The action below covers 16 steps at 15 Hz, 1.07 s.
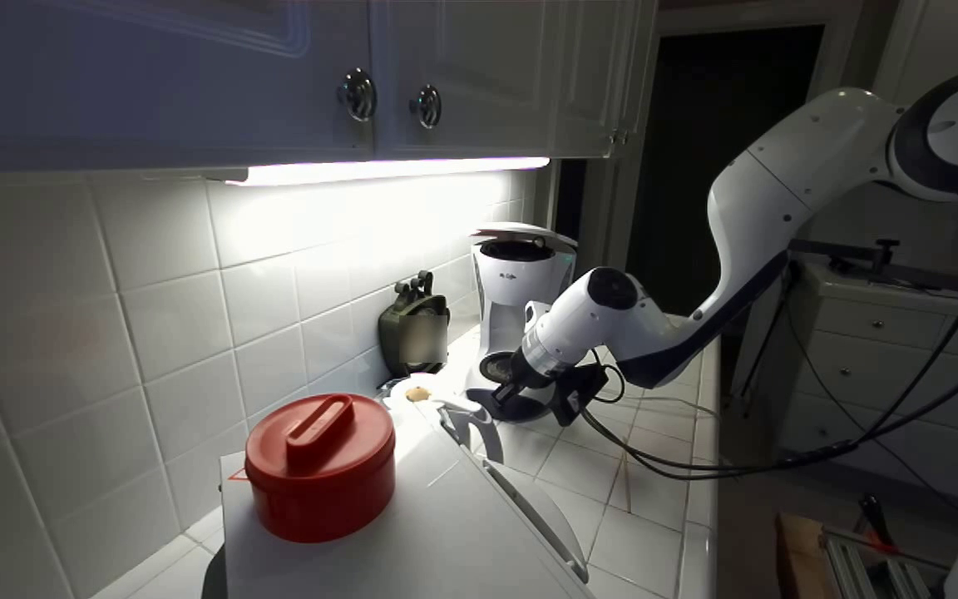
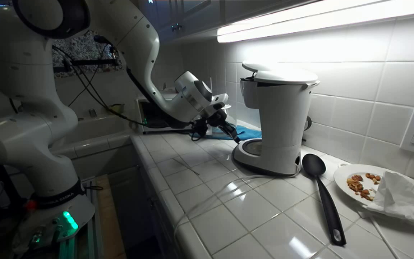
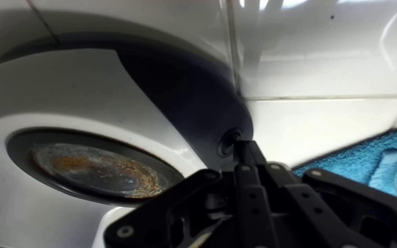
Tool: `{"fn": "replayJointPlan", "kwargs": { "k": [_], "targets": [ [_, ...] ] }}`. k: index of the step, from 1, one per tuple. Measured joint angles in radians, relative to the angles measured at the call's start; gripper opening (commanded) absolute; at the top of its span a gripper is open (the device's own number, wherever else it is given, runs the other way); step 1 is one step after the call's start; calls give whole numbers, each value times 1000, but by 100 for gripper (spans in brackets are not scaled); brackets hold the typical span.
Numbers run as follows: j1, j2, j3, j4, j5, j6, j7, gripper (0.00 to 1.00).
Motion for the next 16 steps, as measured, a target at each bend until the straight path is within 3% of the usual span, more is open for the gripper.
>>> {"fn": "replayJointPlan", "kwargs": {
  "k": [16],
  "targets": [
    [-26,-41,-4,-53,4,0,-1,2]
  ]
}}
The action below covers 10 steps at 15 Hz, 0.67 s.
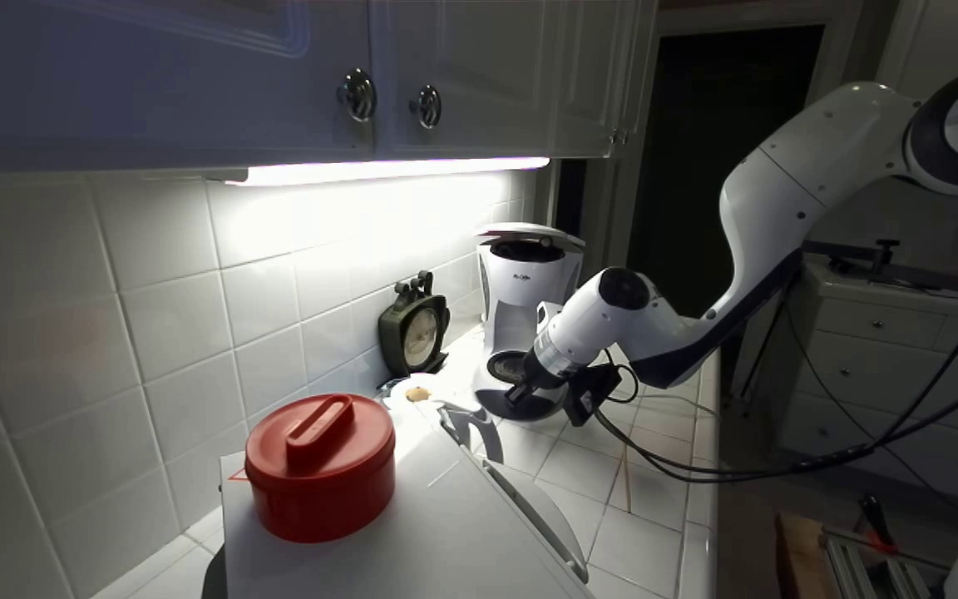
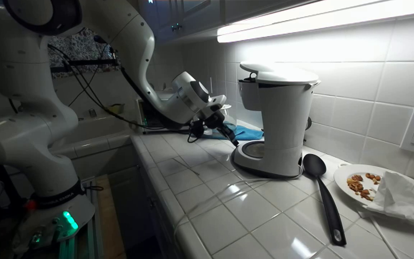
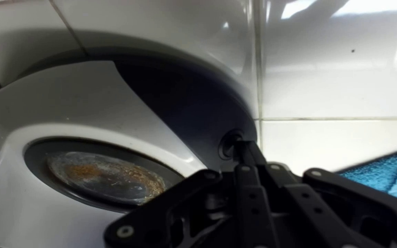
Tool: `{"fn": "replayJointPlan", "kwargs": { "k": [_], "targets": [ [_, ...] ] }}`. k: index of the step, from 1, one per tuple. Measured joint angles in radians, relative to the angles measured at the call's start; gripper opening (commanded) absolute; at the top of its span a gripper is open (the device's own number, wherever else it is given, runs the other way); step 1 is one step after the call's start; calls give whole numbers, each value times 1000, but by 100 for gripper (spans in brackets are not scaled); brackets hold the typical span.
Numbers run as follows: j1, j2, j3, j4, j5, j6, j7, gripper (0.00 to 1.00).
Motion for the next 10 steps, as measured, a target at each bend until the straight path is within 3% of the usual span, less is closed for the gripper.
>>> {"fn": "replayJointPlan", "kwargs": {
  "k": [10],
  "targets": [
    [-18,-1,-3,-35,19,0,0,2]
  ]
}}
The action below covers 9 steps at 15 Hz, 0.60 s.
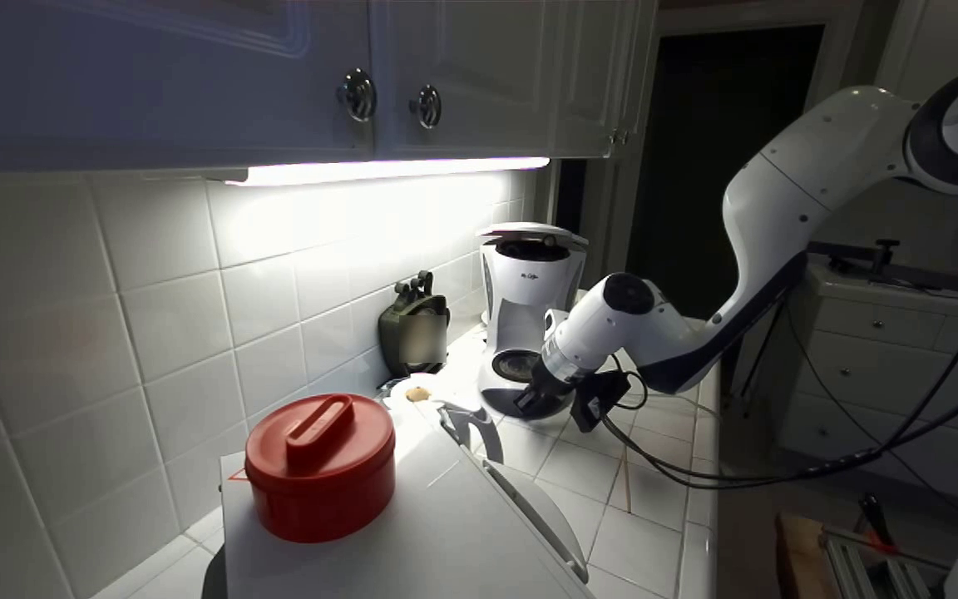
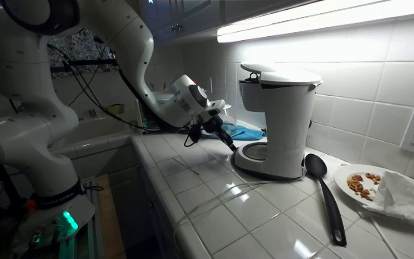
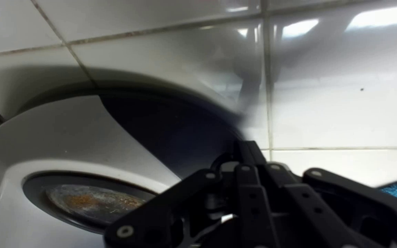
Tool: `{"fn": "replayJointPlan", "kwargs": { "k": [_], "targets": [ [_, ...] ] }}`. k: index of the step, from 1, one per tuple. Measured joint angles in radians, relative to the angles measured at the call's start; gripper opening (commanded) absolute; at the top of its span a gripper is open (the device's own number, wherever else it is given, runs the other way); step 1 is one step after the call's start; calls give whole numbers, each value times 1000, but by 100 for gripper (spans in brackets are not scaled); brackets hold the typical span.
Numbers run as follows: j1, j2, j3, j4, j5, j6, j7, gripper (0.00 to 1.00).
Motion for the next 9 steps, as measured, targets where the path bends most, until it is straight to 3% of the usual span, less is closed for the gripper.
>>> {"fn": "replayJointPlan", "kwargs": {
  "k": [9],
  "targets": [
    [-7,-44,0,-10,8,0,0,2]
  ]
}}
